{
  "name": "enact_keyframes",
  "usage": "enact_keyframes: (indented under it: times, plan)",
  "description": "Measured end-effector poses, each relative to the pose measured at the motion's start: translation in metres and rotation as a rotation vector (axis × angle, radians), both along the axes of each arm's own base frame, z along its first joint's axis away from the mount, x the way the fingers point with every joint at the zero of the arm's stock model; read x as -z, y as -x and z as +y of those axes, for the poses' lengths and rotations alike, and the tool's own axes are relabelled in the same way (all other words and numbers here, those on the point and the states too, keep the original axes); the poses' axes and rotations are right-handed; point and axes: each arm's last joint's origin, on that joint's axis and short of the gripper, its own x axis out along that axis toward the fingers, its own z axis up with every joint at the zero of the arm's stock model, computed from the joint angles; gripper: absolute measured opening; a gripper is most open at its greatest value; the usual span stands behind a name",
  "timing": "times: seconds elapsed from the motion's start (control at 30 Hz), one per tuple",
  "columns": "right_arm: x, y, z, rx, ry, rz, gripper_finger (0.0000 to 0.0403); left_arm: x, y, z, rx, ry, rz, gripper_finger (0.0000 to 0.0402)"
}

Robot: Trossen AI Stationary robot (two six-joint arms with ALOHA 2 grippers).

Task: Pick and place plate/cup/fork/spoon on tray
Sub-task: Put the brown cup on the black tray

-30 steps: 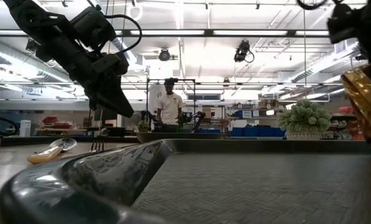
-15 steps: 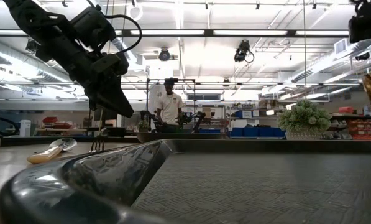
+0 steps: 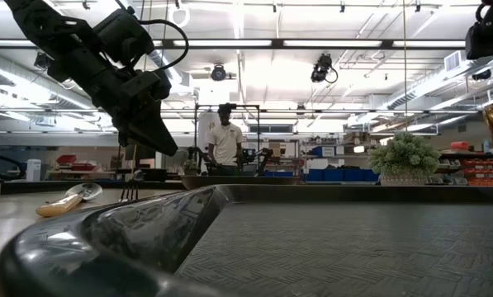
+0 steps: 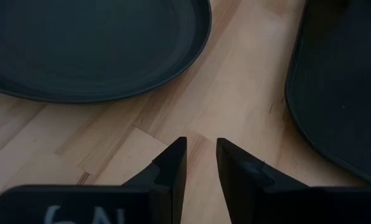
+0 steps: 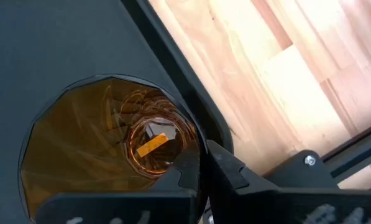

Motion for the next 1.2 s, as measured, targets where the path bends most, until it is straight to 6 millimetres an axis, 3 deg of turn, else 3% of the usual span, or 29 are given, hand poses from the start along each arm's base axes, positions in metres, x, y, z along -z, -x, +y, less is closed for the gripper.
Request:
enact_keyframes:
  times: [0.23, 0.6, 1.2]
  plan:
    - [0.0004, -0.0001, 0.0011, -0.037, -0.014, 0.018, 0.0025, 0.0, 0.0, 0.0, 0.0, 0.0, 0.0, 0.0096]
    - [0.0002, -0.0015, 0.0033, -0.055, -0.045, 0.017, 0.0079, 0.0, 0.0, 0.0, 0.002, -0.002, 0.001, 0.0096]
    - [-0.0091, -0.0049, -0.0024, -0.027, -0.053, 0.047, 0.0084, 0.0, 0.0, 0.0, 0.002, -0.002, 0.001, 0.0096]
